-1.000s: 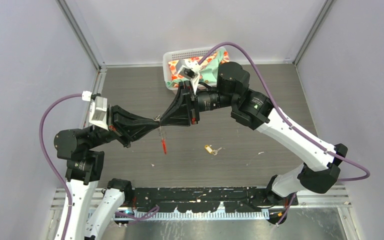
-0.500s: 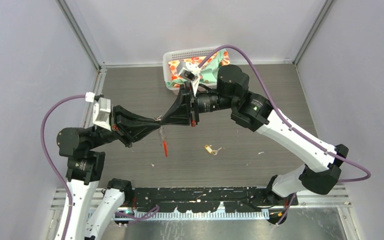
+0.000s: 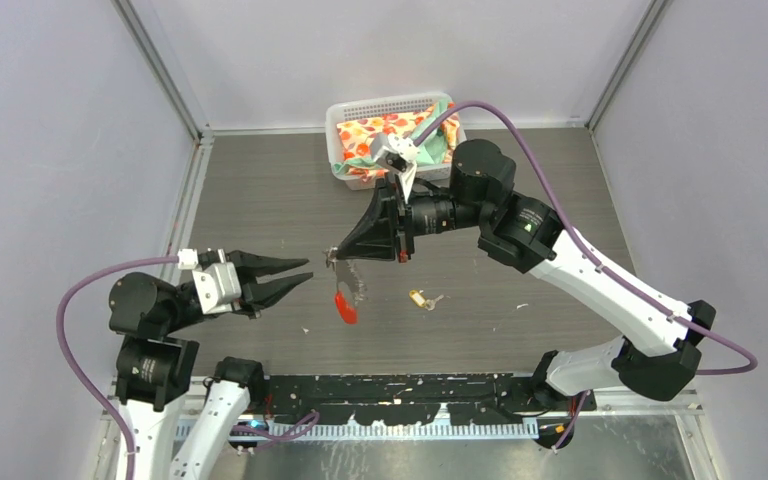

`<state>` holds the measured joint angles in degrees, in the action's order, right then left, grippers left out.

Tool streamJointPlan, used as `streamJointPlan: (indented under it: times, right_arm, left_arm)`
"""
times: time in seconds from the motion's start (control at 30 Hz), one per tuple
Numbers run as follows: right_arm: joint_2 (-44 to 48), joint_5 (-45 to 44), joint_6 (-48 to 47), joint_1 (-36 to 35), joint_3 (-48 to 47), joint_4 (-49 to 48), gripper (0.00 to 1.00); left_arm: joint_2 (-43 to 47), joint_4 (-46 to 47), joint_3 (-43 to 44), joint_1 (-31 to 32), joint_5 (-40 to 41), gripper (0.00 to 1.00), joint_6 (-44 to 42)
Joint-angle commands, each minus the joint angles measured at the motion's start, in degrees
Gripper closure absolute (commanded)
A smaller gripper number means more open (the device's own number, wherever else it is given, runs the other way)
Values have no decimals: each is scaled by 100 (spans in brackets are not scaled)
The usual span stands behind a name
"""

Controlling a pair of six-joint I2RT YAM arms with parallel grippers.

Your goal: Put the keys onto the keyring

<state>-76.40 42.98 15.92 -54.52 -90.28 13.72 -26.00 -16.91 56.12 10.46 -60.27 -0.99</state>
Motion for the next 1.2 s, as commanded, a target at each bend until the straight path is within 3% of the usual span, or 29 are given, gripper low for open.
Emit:
streamJointPlan:
  times: [0.0, 0.07, 0.13, 0.2, 0.3, 0.6, 0.97, 1.17]
  right_arm:
    - [11, 408, -56, 22, -280, 112, 99]
    - [-42, 548, -72, 25, -340, 237, 99]
    - [-89, 707, -74, 24, -381, 332, 99]
    - [-132, 784, -72, 24, -406, 401, 99]
    - [-209, 874, -76, 26, -481, 539, 99]
    - [-412, 983, -93, 21, -724, 812, 99]
    - [-648, 1117, -88, 23, -974, 994, 99]
    - [-701, 1218, -101, 22, -1044, 1058, 99]
  left_arm:
    - [-224, 15, 309, 9, 169, 72, -809]
    - [-412, 64, 459, 9, -33, 67, -746]
    - [-574, 80, 560, 9, -360, 55, -728]
    - [-644, 95, 592, 9, -566, 52, -722]
    - [-677, 136, 600, 9, -893, 53, -729]
    - [-857, 149, 684, 13, -1814, 70, -657]
    - [-916, 214, 654, 9, -1866, 76, -665]
    - [-909, 278, 618, 9, -1610, 73, -652]
